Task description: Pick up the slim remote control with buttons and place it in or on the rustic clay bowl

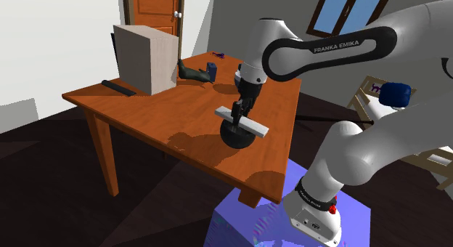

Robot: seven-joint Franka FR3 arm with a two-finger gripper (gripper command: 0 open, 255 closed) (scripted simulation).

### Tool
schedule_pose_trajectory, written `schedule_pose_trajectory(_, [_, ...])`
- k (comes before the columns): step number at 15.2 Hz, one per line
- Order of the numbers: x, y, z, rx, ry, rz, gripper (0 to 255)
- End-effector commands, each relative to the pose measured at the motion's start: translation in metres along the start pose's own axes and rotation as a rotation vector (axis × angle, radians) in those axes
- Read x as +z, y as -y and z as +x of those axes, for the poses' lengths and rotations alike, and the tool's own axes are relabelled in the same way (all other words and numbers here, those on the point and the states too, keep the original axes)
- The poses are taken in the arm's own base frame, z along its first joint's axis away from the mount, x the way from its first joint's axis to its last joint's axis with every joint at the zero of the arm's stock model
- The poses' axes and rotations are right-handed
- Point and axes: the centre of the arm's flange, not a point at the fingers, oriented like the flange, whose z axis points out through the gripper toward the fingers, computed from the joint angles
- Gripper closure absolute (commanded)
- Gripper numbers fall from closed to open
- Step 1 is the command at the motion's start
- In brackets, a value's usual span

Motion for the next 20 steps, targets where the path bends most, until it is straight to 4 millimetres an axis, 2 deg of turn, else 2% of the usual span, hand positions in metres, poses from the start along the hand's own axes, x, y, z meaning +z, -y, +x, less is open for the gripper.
schedule_pose_trajectory(1, [0.002, 0.0, -0.001, 0.0, 0.004, 0.0, 255])
schedule_pose_trajectory(2, [0.002, 0.0, -0.001, 0.0, 0.004, 0.0, 255])
schedule_pose_trajectory(3, [0.002, 0.0, -0.001, 0.0, 0.004, 0.0, 0])
schedule_pose_trajectory(8, [0.002, 0.0, -0.001, 0.0, 0.004, 0.0, 0])
schedule_pose_trajectory(12, [-0.048, 0.0, 0.0, 0.0, 0.004, 0.0, 0])
schedule_pose_trajectory(20, [-0.048, 0.0, 0.0, 0.0, 0.004, 0.0, 0])
